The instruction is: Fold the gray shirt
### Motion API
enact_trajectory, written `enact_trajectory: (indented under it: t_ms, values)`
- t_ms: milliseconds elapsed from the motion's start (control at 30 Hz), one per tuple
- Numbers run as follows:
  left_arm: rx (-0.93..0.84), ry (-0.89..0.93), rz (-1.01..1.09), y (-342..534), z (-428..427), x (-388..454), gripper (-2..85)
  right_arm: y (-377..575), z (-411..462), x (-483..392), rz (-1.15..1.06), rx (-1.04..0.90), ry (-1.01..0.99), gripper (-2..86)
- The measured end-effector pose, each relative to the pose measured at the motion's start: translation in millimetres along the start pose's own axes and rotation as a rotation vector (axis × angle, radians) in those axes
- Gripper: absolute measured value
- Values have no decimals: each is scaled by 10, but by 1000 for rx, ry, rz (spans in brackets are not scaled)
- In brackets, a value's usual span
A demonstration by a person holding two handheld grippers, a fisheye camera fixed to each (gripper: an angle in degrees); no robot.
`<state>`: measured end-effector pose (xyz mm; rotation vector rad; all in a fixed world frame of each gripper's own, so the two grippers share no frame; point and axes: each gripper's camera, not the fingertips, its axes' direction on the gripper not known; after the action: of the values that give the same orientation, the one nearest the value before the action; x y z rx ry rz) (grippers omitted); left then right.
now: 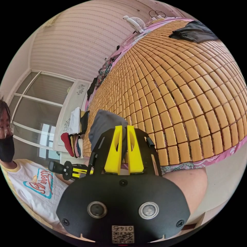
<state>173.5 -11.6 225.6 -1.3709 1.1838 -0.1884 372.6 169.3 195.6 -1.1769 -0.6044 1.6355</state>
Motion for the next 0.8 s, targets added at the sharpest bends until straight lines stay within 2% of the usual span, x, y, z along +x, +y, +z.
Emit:
enact_trajectory:
  t_ms: [67, 200, 333, 467, 600, 667, 700, 800]
  values:
    - [94, 37, 18, -113, -211, -3, -2, 67, -211, 57, 25, 15, -17, 25]
    - [220, 49, 8, -240, -510, -56, -2, 165, -511, -131, 8, 31, 92, 25]
    - [352, 67, -147, -126, -921, -440, -1, 17, -403, -570, -77, 50, 90, 39]
    - [465, -19, -395, 223, -1496, -1118, 14, -337, 332, -1341, -267, 14, 67, 71]
    - [436, -241, -672, 560, -1808, -1859, 57, -777, 1316, -1778, -258, 8, -99, 94]
    - [333, -373, -937, 929, -1829, -2380, 86, -905, 1678, -1853, -298, -27, -28, 94]
    - [317, -370, -971, 1026, -1829, -2477, 93, -916, 1861, -1854, -318, -26, 66, 94]
    - [392, -292, -1062, 1434, -1906, -2721, 111, -809, 2207, -1775, -378, -69, 181, 95]
